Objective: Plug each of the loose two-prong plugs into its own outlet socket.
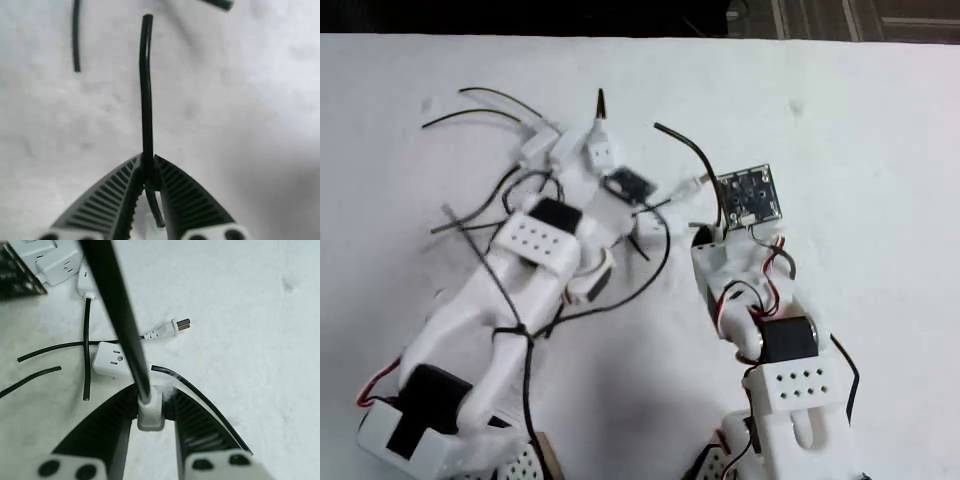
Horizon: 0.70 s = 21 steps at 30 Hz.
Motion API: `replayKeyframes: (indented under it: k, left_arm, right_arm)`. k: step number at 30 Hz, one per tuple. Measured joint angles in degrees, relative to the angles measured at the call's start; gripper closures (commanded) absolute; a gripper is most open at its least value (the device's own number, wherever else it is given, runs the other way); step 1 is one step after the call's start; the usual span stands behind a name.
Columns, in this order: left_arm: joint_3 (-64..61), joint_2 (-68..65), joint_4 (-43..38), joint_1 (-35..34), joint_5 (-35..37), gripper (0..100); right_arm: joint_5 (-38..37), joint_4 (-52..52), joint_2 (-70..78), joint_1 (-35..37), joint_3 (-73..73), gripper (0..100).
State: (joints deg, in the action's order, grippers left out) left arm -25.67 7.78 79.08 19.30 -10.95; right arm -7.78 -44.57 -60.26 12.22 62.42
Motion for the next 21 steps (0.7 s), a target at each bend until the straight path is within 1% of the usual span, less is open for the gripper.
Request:
replayKeyframes:
  k: [5,6,8,10,12,13,15,17,21]
  left_arm:
    - [17.23,0.00,10.55,0.00,0.00,97]
    - [21.27,0.00,13.27,0.00,0.00,96]
    - [29.27,0.00,17.85,0.00,0.00,89]
    - [35.08,0.09,21.45,0.00,0.00,79]
    - [34.99,0.70,22.42,-0.35,0.00,69]
    - [33.58,1.14,22.51,-1.05,0.00,66]
    - [28.66,3.25,22.51,-2.55,-1.23,67]
    - [22.95,6.51,22.33,-4.04,-4.13,69]
    - [13.19,17.67,21.54,-6.59,-9.49,69]
  right_arm:
    - [0.00,0.00,0.00,0.00,0.00,98.1]
    - [0.00,0.00,0.00,0.00,0.00,98.1]
    - [0.00,0.00,0.00,0.00,0.00,98.1]
    - [-0.18,0.00,0.00,0.00,0.00,98.1]
    - [-0.62,0.00,0.00,0.00,0.00,98.1]
    - [-0.62,0.00,0.00,0.00,0.00,98.1]
    - [-0.79,0.00,0.00,0.00,0.00,98.1]
    - [-0.79,0.00,0.00,0.00,0.00,98.1]
    - [-1.14,0.00,0.00,0.00,0.00,98.1]
